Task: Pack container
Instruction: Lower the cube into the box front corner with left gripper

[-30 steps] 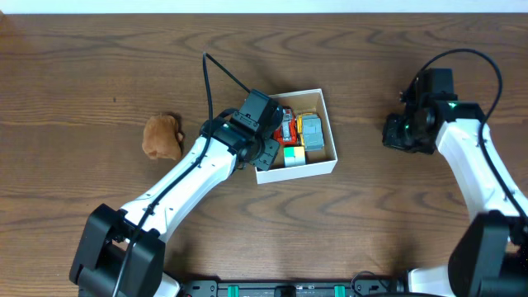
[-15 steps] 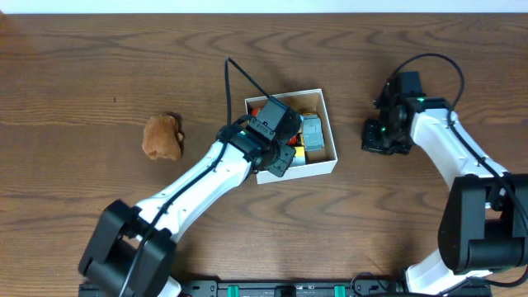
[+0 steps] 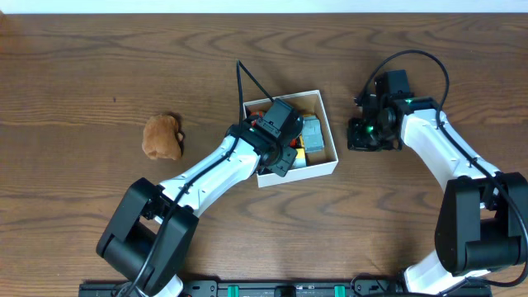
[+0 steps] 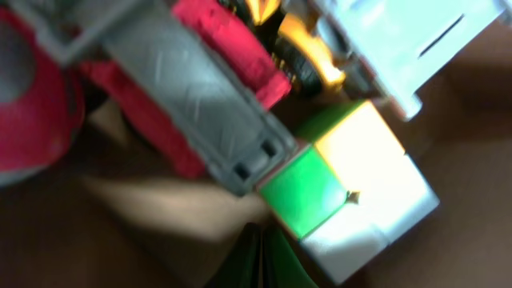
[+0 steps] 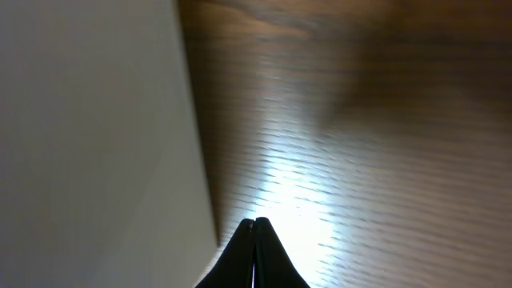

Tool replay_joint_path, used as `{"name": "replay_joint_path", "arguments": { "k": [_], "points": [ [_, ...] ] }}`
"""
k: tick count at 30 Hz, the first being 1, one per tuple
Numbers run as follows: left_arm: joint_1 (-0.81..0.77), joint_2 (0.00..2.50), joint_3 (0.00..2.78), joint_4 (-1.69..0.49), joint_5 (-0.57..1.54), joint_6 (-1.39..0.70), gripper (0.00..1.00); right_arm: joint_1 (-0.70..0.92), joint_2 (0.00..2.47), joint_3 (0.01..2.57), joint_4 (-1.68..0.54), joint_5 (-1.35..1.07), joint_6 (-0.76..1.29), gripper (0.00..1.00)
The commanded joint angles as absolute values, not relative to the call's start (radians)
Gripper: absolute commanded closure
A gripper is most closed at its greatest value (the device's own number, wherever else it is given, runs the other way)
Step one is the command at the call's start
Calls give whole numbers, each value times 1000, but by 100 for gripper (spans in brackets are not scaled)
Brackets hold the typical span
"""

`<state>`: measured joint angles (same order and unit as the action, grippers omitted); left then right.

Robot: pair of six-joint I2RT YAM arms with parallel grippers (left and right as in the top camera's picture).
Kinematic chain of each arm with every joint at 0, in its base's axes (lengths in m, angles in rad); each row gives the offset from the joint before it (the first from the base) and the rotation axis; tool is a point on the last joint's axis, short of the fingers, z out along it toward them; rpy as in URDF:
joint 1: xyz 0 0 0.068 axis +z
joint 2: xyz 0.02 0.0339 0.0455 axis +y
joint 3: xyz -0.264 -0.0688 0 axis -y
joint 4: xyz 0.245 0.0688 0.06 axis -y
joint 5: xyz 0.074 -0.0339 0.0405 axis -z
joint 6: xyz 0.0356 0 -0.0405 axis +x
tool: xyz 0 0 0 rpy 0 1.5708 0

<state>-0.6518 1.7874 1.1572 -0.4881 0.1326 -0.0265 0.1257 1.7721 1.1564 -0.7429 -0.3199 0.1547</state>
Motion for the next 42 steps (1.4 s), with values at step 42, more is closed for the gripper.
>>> {"name": "replay_joint_path", "arguments": {
  "k": [42],
  "points": [
    [-653,1807,1169,-543,202,33,94,171,1778,1155,-728,-528,80,97]
  ]
}}
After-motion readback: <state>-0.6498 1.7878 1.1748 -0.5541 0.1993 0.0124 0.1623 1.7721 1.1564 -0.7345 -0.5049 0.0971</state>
